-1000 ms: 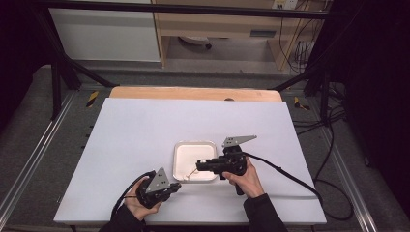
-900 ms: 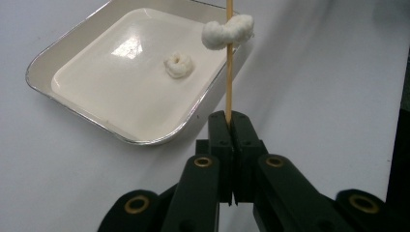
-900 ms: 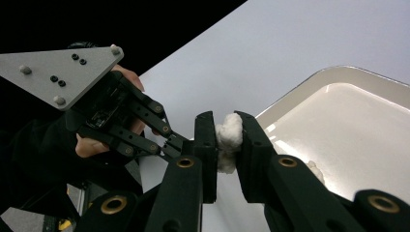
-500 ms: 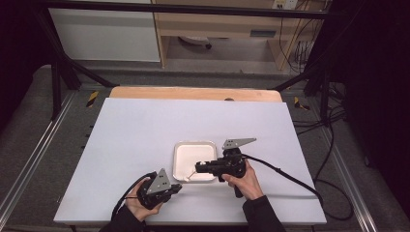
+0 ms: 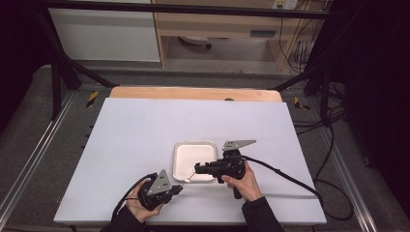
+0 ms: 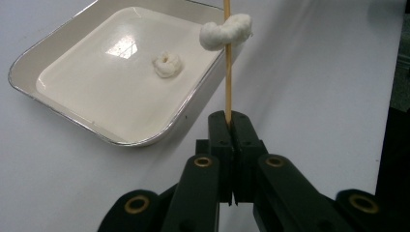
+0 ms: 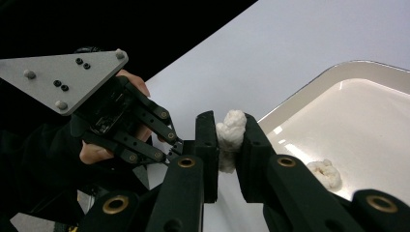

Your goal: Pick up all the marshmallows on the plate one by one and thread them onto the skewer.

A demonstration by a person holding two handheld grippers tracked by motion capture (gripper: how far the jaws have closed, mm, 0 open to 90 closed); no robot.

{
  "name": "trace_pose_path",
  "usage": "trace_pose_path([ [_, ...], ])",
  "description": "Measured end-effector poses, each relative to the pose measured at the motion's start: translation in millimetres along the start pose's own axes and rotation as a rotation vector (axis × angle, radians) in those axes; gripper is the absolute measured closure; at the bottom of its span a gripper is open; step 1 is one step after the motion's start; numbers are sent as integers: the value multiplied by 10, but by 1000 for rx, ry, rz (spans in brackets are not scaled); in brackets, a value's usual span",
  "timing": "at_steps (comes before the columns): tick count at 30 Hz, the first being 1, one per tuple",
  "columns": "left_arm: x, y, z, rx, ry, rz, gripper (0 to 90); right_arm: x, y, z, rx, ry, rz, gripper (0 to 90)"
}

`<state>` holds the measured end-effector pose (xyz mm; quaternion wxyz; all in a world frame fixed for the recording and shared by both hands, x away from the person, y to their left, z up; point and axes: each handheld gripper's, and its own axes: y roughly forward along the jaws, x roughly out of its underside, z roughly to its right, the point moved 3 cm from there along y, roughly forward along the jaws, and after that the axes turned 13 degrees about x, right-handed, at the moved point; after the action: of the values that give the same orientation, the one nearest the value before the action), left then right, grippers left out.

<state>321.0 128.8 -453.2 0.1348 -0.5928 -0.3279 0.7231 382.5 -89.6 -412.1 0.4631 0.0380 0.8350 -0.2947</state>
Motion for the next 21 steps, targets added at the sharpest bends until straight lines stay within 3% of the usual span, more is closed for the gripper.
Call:
trace_pose_path([
  [21, -1, 22, 12, 6, -4, 3, 889, 40, 40, -3, -17, 13, 8, 816],
])
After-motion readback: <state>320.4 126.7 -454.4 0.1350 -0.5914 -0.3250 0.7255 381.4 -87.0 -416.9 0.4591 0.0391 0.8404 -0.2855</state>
